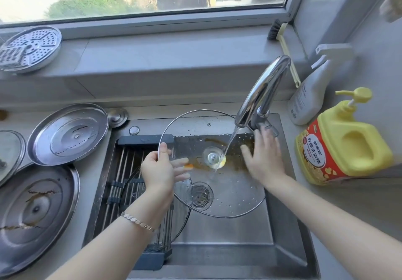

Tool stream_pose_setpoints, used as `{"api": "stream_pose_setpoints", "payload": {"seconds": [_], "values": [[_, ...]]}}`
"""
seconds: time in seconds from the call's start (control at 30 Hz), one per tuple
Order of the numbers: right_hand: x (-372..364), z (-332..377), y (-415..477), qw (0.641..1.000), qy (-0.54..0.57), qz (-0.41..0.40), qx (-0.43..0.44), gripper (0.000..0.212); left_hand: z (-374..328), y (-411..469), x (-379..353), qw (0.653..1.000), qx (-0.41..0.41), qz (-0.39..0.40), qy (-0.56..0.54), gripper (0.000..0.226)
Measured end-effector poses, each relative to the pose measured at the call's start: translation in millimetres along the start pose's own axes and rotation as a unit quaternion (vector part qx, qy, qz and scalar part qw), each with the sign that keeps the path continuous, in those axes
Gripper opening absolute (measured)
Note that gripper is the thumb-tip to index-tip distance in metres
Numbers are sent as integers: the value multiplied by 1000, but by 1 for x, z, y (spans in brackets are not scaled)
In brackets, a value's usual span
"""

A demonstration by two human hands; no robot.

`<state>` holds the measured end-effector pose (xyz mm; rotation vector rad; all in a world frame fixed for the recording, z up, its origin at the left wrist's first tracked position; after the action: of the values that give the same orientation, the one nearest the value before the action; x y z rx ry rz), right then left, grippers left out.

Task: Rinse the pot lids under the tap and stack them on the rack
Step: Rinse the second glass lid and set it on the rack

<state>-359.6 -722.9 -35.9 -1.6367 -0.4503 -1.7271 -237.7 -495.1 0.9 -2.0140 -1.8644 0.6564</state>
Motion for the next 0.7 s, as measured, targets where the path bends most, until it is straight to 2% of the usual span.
{"api": "stream_pose_setpoints", "payload": {"seconds": [0.07,0.13,0.2,0.23,0.33,0.47,0.5,0.6,0.63,0.7], "values": [[-9,50,-33,986,-29,51,159,77,0,-5,-4,1000,-14,8,5,30],[-18,91,-69,951,-19,106,290,81,1,-10,-7,1000,-25,18,0,30],[-16,101,-77,934,-32,111,338,86,3,-13,-5,999,-21,22,-18,29],[-15,93,-67,940,-50,98,323,85,3,-13,-3,999,-15,24,-27,29],[-3,62,-43,974,-77,59,207,86,-1,-16,2,999,-13,31,-39,29],[-6,96,-86,944,-73,81,312,79,-2,-21,2,998,-12,43,-41,30],[-5,91,-82,947,-75,77,303,79,-2,-21,3,998,-9,42,-43,30],[0,55,-53,978,-90,52,182,76,-4,-20,6,998,-10,36,-50,30],[-2,55,-55,979,-91,61,171,76,-4,-20,7,998,-12,35,-50,29],[-15,73,-80,969,-66,95,220,77,-4,-20,9,998,-17,32,-46,30]]}}
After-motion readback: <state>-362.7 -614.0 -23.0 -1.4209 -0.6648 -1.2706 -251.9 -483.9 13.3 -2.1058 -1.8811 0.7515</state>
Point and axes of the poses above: each hand's wrist, its own y-axis towards the middle knuckle, its own x-axis out of the back of the hand, z = x × y, the point moved 8 cm from there along y, towards the middle knuckle, and after that the axes turned 13 degrees about -y, right-handed, at the moved point
